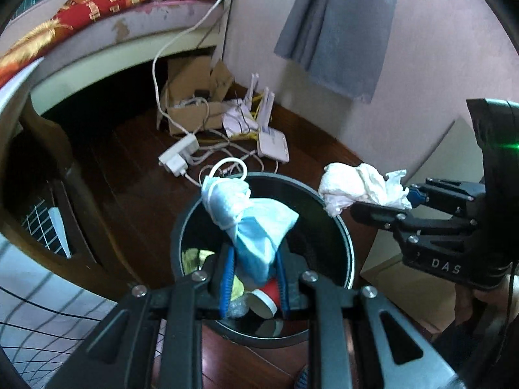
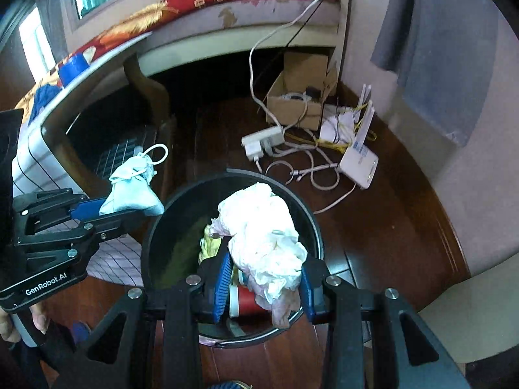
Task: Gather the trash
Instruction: 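Open both tools over the bin to drop mask and tissue, then move both tools back toward the mattress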
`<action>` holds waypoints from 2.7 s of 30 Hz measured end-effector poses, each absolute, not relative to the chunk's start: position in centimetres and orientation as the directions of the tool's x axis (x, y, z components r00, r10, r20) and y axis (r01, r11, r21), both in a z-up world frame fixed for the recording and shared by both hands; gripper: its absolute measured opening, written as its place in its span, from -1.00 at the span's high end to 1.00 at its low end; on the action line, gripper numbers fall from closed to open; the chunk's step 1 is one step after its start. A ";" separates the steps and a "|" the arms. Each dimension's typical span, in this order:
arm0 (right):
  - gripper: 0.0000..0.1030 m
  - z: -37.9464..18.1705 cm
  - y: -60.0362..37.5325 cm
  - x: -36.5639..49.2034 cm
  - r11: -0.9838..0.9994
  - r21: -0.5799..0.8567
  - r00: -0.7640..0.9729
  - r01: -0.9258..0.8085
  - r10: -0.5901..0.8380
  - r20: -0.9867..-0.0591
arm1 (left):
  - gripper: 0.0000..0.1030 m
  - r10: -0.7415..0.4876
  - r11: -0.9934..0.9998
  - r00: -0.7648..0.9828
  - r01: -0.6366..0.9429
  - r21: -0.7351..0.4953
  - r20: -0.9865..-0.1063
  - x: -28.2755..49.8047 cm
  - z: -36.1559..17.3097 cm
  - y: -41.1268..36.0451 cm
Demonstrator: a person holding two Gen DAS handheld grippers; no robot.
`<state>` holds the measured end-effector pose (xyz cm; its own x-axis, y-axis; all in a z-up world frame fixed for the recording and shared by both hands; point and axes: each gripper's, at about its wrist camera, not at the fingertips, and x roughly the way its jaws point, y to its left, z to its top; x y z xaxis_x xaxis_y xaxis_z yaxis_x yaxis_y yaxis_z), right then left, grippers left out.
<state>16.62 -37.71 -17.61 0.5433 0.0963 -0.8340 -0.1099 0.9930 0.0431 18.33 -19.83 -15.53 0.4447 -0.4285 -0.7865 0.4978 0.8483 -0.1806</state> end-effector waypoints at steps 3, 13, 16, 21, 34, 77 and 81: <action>0.25 -18.7 -37.5 17.0 0.990 0.045 0.520 -0.135 0.110 -0.847 | 0.53 -0.469 0.828 0.392 0.506 -0.241 -0.791 18.7 -16.5 -19.7; -1.00 -24.1 -38.1 18.1 0.993 -0.068 0.412 -0.097 -0.022 -0.911 | -0.94 -0.239 0.944 0.472 0.319 -0.089 -0.849 18.6 -19.1 -16.7; -1.00 -23.5 -38.1 18.1 0.993 -0.072 0.422 -0.093 -0.027 -0.906 | -0.95 -0.229 0.943 0.477 0.324 -0.073 -0.849 18.3 -19.2 -16.6; -1.00 -22.2 -37.8 18.1 0.995 -0.071 0.449 -0.074 -0.031 -0.893 | -0.97 -0.237 0.941 0.495 0.332 -0.070 -0.836 17.9 -18.3 -16.5; -1.00 -16.2 -35.9 16.5 0.995 -0.073 0.535 -0.069 -0.025 -0.844 | -0.97 -0.248 0.945 0.570 0.322 -0.064 -0.784 16.7 -13.9 -15.1; -1.00 -4.2 -16.4 15.3 0.921 -0.039 0.703 -0.389 0.269 -0.658 | -0.97 0.006 0.995 0.777 -0.070 -0.076 -0.629 11.1 -4.6 5.0; -1.00 -3.5 -14.0 15.7 0.911 -0.065 0.708 -0.407 0.270 -0.653 | -0.97 0.039 0.990 0.780 -0.117 -0.084 -0.624 10.7 -4.3 7.5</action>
